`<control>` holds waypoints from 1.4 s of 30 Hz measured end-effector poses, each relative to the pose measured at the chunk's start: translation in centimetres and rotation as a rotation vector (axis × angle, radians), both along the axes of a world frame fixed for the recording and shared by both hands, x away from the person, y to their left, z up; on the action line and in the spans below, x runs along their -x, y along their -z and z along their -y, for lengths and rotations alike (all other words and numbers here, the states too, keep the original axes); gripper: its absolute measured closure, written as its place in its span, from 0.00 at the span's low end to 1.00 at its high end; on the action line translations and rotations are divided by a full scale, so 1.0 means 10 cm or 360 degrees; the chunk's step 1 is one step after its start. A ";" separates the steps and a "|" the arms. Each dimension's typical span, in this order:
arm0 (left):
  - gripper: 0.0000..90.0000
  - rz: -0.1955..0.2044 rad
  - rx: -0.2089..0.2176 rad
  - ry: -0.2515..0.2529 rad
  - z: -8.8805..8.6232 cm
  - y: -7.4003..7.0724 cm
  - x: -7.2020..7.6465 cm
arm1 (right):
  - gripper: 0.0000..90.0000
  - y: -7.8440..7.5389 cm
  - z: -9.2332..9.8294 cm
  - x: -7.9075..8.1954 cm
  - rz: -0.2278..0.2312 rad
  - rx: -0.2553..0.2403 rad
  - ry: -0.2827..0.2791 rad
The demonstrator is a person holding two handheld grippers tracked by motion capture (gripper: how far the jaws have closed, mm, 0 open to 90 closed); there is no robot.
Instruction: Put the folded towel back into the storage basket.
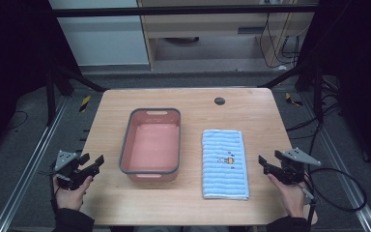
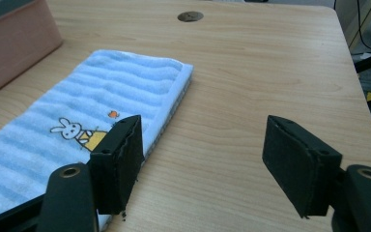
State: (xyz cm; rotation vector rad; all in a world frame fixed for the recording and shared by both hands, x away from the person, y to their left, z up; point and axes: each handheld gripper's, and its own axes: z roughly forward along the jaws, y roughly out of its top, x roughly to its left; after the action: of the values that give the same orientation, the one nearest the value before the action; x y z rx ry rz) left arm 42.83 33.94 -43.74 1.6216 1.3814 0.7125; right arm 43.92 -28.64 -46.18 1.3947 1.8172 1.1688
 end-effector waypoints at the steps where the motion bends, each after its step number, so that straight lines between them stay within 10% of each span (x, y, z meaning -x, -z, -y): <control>1: 0.44 0.0024 0.0005 0.0019 0.03 -0.05 0.03 | 0.33 -0.02 0.00 0.00 0.0003 -0.0005 -0.0003; 17: 0.37 0.0185 -0.0021 0.0208 0.48 -0.42 0.21 | 0.35 -0.26 -0.08 0.02 0.0033 -0.0041 -0.0113; 42: 0.33 0.0227 -0.0059 0.0429 1.20 -0.61 0.20 | 0.36 -0.63 -0.15 -0.12 0.0125 -0.0009 -0.0168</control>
State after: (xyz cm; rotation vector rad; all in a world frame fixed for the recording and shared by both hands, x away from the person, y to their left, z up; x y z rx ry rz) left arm 40.85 21.97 -37.67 1.7099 1.0295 0.6815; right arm 45.08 -27.10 -39.93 1.2512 1.8522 1.2652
